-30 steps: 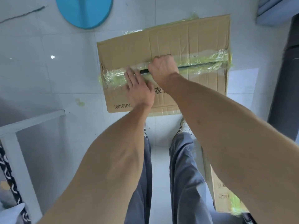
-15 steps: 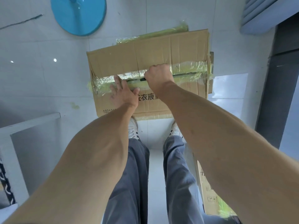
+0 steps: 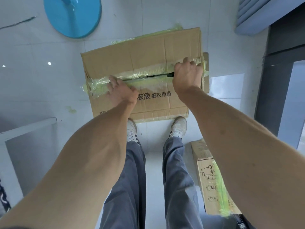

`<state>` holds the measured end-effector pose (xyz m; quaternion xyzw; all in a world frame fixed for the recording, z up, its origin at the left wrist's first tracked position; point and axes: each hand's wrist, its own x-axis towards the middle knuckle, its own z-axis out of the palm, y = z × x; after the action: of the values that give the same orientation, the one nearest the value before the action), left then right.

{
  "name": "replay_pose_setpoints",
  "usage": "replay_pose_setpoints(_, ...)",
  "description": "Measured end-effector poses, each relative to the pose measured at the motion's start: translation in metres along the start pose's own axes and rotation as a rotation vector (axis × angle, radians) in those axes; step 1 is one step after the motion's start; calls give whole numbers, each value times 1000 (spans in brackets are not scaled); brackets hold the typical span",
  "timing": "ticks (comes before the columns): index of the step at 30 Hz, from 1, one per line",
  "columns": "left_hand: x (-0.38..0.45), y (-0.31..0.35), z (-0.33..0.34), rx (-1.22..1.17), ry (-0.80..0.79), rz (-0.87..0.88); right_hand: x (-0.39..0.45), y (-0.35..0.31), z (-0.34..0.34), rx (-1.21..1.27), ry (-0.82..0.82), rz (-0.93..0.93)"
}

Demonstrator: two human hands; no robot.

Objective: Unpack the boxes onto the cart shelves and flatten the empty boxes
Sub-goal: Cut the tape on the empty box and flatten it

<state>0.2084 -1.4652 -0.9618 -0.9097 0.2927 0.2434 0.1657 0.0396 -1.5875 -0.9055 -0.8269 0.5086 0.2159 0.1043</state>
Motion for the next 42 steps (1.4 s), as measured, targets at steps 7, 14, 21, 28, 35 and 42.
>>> replay_pose_setpoints(7, -15, 23, -14, -106, -129, -76, -20, 8, -20, 81, 132, 17)
replay_pose_setpoints(14, 11, 7, -38, -103, -510, -32, -27, 1, -30, 306, 165, 251)
replay_pose_setpoints(21, -21, 29, -24, -47, -14, 73, -45, -22, -23, 1005, 325, 803)
replay_pose_setpoints(28, -64, 61, -1, -785, -407, 156, -52, 1, -8, 1504, 316, 1330)
replay_pose_setpoints(35, -82, 84, -3, -1248, -853, -123, -52, 0, 12, 1569, 175, 1355)
replay_pose_setpoints(42, -72, 84, -9, -1246, -825, -166, -53, -2, 13, 1702, 79, 1265)
